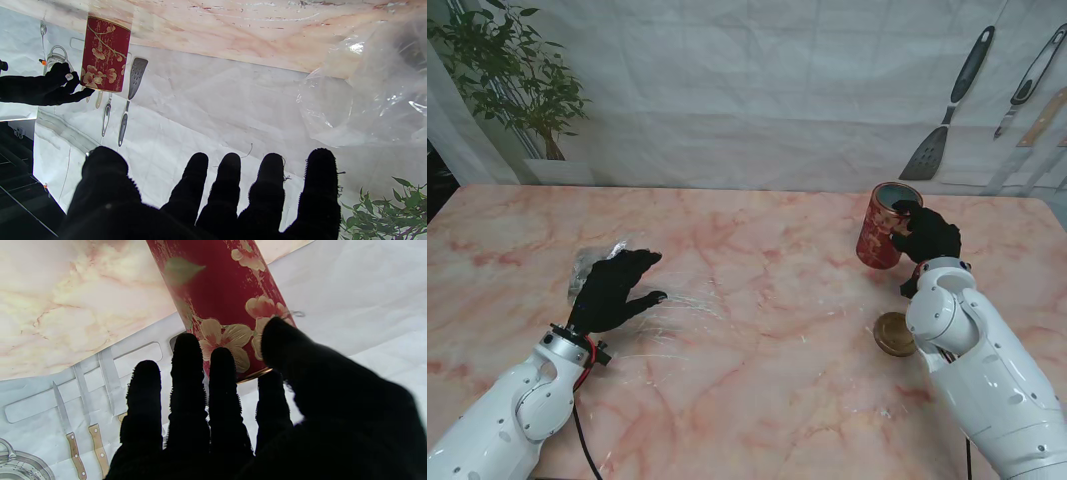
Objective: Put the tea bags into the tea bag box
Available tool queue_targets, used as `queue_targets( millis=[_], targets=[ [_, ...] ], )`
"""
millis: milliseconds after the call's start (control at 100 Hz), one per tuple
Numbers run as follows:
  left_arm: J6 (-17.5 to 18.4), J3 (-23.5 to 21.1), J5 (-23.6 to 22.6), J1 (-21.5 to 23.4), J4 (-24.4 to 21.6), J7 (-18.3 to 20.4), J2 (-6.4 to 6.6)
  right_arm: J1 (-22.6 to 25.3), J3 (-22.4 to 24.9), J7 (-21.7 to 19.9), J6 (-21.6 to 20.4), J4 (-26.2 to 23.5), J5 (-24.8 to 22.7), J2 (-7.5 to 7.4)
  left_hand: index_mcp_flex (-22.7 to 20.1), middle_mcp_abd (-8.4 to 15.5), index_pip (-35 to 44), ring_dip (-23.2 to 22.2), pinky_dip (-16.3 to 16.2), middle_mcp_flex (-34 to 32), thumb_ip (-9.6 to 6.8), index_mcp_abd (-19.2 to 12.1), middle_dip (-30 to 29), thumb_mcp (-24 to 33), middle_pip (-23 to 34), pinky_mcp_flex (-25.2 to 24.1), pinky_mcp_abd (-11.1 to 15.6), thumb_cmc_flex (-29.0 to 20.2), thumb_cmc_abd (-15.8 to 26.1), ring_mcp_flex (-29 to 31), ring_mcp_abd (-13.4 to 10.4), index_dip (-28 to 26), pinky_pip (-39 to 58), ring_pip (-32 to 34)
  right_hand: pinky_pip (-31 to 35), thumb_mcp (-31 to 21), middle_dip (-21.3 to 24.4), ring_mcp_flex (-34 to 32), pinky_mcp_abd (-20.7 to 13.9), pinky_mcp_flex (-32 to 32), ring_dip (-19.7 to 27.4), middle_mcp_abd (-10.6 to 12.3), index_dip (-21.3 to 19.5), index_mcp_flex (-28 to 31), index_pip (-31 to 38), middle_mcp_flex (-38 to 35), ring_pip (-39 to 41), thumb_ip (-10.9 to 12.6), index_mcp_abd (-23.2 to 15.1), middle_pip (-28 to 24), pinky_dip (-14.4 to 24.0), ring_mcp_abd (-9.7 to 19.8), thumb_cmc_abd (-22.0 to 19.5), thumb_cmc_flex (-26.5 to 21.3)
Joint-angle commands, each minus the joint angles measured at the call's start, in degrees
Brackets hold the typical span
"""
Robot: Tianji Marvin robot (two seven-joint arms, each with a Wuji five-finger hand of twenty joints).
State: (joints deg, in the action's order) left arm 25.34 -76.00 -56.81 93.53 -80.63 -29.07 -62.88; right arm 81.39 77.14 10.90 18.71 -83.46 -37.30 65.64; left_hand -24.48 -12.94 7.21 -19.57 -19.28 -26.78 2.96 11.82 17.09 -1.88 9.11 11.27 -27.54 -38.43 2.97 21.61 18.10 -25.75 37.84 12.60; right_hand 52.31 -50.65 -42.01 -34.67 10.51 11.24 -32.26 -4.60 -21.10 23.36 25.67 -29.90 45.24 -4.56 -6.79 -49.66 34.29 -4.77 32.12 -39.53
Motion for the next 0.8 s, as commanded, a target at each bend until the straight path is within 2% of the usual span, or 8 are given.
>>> queue_targets(
  millis=[0, 40, 80, 130, 190, 330, 510, 790],
  targets=[
    [0.1, -0.1, 0.2, -0.1, -0.2, 0.7, 0.03, -0.5, -0.5, -1.1, 0.8, 0.5, -0.5, -0.03, -1.0, 1.5, 0.1, 0.4, -0.4, -0.5, -1.03, -0.8, -0.8, -0.3, 0.1, -0.2, -0.9, -0.9, 2.1, 0.2, -1.4, -0.2, 0.3, -1.2, 2.4, -1.3, -0.8, -1.7, 1.6, 0.2, -0.7, -0.4, -0.6, 6.2, 3.4, -0.8, 1.5, -1.8, 2.8, -0.7, -0.2, -0.8, 0.5, -2.0],
    [0.1, -0.1, 0.2, -0.1, -0.2, 0.7, 0.03, -0.8, -0.8, -1.0, 1.2, 0.8, -0.8, -0.03, -1.0, 1.4, 0.1, 0.4, -0.4, -0.5, -1.02, -0.6, -0.8, -0.3, 0.1, -0.2, -0.9, -0.9, 2.1, 0.3, -1.3, -0.2, 0.3, -1.2, 3.1, -0.8, -1.4, -2.3, 1.9, 0.5, -0.8, -0.6, -0.2, 10.5, 4.8, -1.7, 2.2, -3.1, 4.4, -1.2, -0.2, -1.0, 0.2, -2.9],
    [0.1, -0.1, 0.1, -0.1, -0.2, 0.7, 0.03, -1.0, -1.1, -0.9, 1.6, 1.2, -1.1, -0.02, -1.0, 1.5, 0.1, 0.4, -0.4, -0.5, -1.02, -0.6, -0.8, -0.3, 0.1, -0.2, -0.9, -0.9, 2.1, 0.2, -1.3, -0.2, 0.3, -1.2, 4.0, 0.0, -2.8, -3.0, 2.4, 0.8, -0.6, -1.2, 3.5, 14.7, 9.0, -3.0, 2.9, -5.4, 6.0, -0.9, -0.8, -1.3, -0.1, -4.0],
    [0.1, -0.2, 0.1, -0.1, -0.2, 0.7, 0.03, -1.3, -1.4, -1.0, 2.1, 1.4, -1.4, -0.07, -1.0, 1.4, 0.1, 0.4, -0.4, -0.5, -1.02, -0.7, -0.8, -0.3, 0.1, -0.3, -0.9, -0.9, 2.1, 0.2, -1.3, -0.2, 0.2, -1.2, 4.6, 1.8, -3.1, -3.5, 2.5, 1.0, -0.6, -1.5, 7.8, 15.8, 15.5, -4.0, 3.4, -7.4, 6.5, -1.1, -1.0, -1.6, -0.3, -5.6],
    [0.1, -0.2, 0.1, 0.0, -0.2, 0.7, 0.03, -1.6, -1.6, -1.1, 2.4, 1.6, -1.7, -0.11, -1.0, 1.4, 0.1, 0.4, -0.4, -0.5, -1.03, -0.7, -0.8, -0.3, 0.1, -0.2, -0.9, -0.9, 2.1, 0.3, -1.3, -0.2, 0.3, -1.2, 5.0, 3.7, -3.3, -4.1, 2.7, 1.1, -0.6, -1.8, 10.3, 16.4, 23.4, -5.1, 3.9, -8.2, 6.5, -1.2, -1.2, -2.0, -0.3, -7.0],
    [0.1, -0.2, 0.1, 0.0, -0.2, 0.6, 0.03, -2.3, -2.3, -0.6, 3.5, 2.4, -2.2, 0.00, -0.9, 1.4, 0.1, 0.4, -0.3, -0.4, -1.02, -0.6, -0.8, -0.3, 0.0, -0.3, -0.9, -0.8, 2.1, 0.2, -1.3, -0.2, 0.2, -1.3, 5.7, 5.6, -3.6, -5.6, 3.2, 1.4, -0.9, -2.6, 8.5, 21.3, 30.3, -8.0, 5.2, -8.0, 6.5, -1.7, -1.2, -3.0, -4.1, -8.8],
    [0.3, -0.2, 0.2, -0.1, -0.1, 0.7, 0.03, -3.0, -2.8, 0.9, 3.9, 3.3, -1.9, 0.37, -1.0, 1.3, 0.1, 0.4, -0.3, -0.4, -1.03, -0.7, -0.8, -0.3, 0.0, -0.3, -0.9, -0.9, 2.1, 0.2, -1.3, -0.2, 0.2, -1.3, 6.3, 7.5, -3.8, -6.1, 3.4, 1.2, -1.0, -3.0, 7.2, 21.8, 31.7, -9.4, 6.0, -8.0, 7.9, -1.9, -1.0, -3.8, -7.1, -9.6],
    [0.4, -0.1, 0.2, -0.2, 0.0, 0.7, 0.02, -4.3, -3.8, 1.9, 4.6, 3.8, -3.8, 0.33, -1.0, 1.4, 0.1, 0.4, -0.3, -0.4, -1.03, -0.7, -0.8, -0.3, 0.0, -0.3, -0.8, -0.8, 2.2, 0.1, -1.3, -0.2, 0.2, -1.3, 6.5, 9.8, -6.9, -5.6, 3.3, 0.5, -1.5, -2.7, -1.8, 18.5, 33.6, -9.2, 7.4, -7.4, 9.9, -3.6, -0.9, -3.5, -13.1, -10.5]
  ],
)
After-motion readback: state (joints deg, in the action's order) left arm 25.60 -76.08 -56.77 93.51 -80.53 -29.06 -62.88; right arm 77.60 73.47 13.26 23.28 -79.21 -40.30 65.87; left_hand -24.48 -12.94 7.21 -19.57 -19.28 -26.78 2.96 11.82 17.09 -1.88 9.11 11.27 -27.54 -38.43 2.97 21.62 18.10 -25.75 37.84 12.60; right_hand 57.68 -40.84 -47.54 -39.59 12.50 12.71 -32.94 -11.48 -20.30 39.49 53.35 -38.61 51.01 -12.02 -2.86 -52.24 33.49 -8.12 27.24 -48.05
